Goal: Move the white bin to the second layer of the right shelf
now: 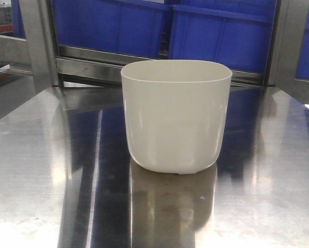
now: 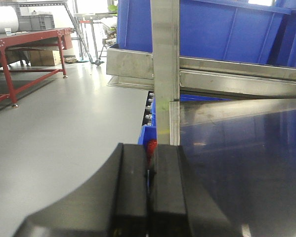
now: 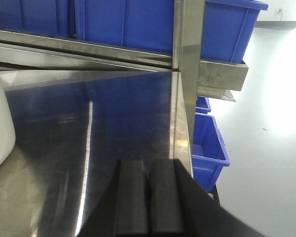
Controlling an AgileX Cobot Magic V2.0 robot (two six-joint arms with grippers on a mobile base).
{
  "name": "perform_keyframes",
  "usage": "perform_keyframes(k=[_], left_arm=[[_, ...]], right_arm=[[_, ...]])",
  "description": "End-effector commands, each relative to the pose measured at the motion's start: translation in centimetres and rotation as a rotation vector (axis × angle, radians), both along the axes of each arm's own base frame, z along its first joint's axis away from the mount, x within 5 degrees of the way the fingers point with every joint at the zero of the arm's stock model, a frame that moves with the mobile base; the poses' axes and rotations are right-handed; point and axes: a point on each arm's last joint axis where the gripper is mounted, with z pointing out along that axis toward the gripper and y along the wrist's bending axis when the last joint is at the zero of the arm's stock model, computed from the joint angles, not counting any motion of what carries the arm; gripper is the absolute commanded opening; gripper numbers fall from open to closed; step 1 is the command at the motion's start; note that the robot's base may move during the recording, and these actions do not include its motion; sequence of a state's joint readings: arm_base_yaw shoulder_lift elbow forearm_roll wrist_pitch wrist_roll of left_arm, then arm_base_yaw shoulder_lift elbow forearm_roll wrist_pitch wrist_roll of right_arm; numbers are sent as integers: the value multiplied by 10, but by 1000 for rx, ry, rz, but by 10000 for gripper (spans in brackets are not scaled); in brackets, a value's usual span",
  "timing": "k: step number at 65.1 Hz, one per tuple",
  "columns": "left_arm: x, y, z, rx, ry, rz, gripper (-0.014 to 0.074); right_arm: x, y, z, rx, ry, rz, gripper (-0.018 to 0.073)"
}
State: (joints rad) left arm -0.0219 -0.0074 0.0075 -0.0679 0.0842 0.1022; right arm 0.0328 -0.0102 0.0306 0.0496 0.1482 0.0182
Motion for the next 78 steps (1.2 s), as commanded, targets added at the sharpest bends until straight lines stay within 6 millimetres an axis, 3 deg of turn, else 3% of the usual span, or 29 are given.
perform_keyframes(k=[1, 56, 78], left_arm=[[0, 1, -4, -10, -63, 6, 85], [0, 1, -4, -10, -63, 6, 85], [0, 1, -4, -10, -63, 6, 85]], right_arm=[[-2, -1, 15, -5, -127, -10, 56], [-2, -1, 18, -3, -163, -12, 56], [-4, -1, 29, -36, -245, -15, 56]])
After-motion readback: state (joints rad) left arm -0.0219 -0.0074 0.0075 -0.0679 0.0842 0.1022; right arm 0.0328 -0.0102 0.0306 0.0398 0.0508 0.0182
